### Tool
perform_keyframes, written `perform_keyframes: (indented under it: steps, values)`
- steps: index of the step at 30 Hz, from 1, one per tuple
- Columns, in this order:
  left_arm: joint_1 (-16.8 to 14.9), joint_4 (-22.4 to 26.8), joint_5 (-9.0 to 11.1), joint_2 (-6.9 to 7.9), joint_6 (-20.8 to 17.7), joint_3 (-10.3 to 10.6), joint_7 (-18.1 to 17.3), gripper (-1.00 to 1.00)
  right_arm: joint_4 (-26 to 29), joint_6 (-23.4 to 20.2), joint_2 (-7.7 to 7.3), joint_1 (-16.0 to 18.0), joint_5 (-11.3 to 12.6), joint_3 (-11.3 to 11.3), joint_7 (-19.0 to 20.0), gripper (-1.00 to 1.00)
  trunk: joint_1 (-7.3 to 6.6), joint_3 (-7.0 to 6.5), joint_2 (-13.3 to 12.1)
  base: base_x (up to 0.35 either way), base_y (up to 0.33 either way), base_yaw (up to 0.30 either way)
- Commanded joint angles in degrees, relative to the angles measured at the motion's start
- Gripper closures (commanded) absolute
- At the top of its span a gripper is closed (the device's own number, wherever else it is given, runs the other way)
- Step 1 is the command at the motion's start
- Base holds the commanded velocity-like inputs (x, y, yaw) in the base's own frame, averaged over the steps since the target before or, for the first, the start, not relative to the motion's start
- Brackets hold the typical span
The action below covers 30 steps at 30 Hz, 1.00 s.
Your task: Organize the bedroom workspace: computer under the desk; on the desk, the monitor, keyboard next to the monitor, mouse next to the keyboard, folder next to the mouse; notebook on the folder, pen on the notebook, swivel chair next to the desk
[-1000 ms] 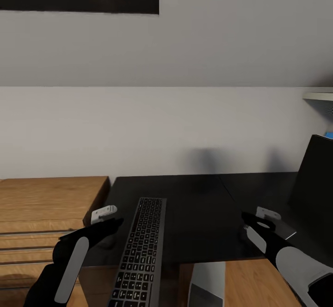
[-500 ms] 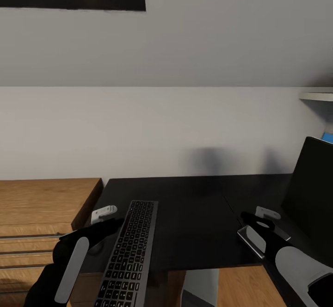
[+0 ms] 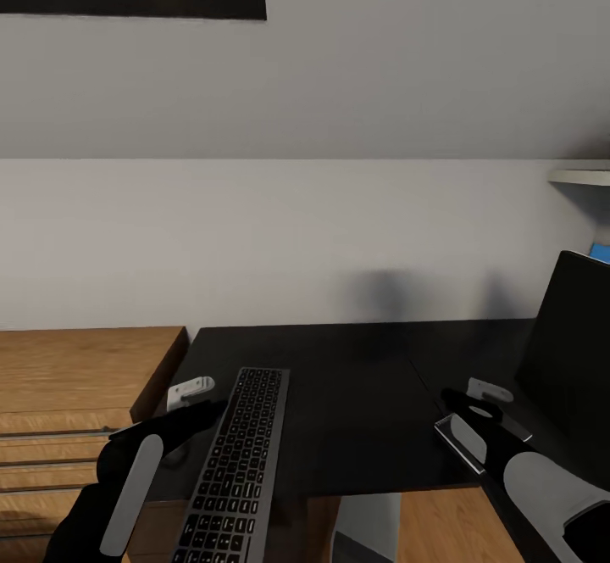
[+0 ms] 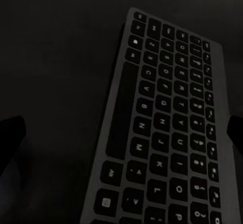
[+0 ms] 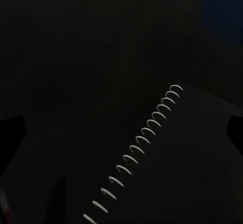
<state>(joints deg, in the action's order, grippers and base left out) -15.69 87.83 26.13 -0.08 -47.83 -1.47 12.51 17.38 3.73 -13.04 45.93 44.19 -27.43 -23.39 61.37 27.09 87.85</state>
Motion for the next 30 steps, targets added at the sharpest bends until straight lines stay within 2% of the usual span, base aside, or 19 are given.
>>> perform_keyframes:
  steps: [1, 13, 17, 22, 30]
  values:
    - [0.0, 0.1, 0.6, -0.01, -0.2, 0.0, 0.5, -1.0, 0.0, 0.3, -0.04, 0.0, 0.6, -0.4, -0.2, -1.0, 0.0, 0.07, 0.0, 0.0, 0.0, 0.0]
    - [0.0, 0.7, 1.0, -0.01, -0.3, -0.3, 0.5, -1.0, -1.1, 0.1, -0.28, 0.0, 0.8, 0.1, -0.6, -1.0, 0.0, 0.07, 0.0, 0.0, 0.0, 0.0]
    - [0.0, 1.9, 1.0, -0.01, -0.3, -0.6, 0.5, -1.0, -3.1, -0.3, -0.26, 0.1, 1.3, 5.2, -2.1, -1.0, 0.0, 0.07, 0.0, 0.0, 0.0, 0.0]
    - [0.0, 2.2, 1.0, -0.01, -0.3, -0.7, 0.5, -1.0, -3.4, -0.4, -0.3, 0.1, 1.3, 6.5, -2.4, -1.0, 0.0, 0.07, 0.0, 0.0, 0.0, 0.0]
    - [0.0, 2.4, 1.0, -0.01, -0.3, -0.7, 0.5, -1.0, -3.5, -0.5, -0.24, 0.1, 1.3, 6.9, -2.4, -1.0, 0.0, 0.07, 0.0, 0.0, 0.0, 0.0]
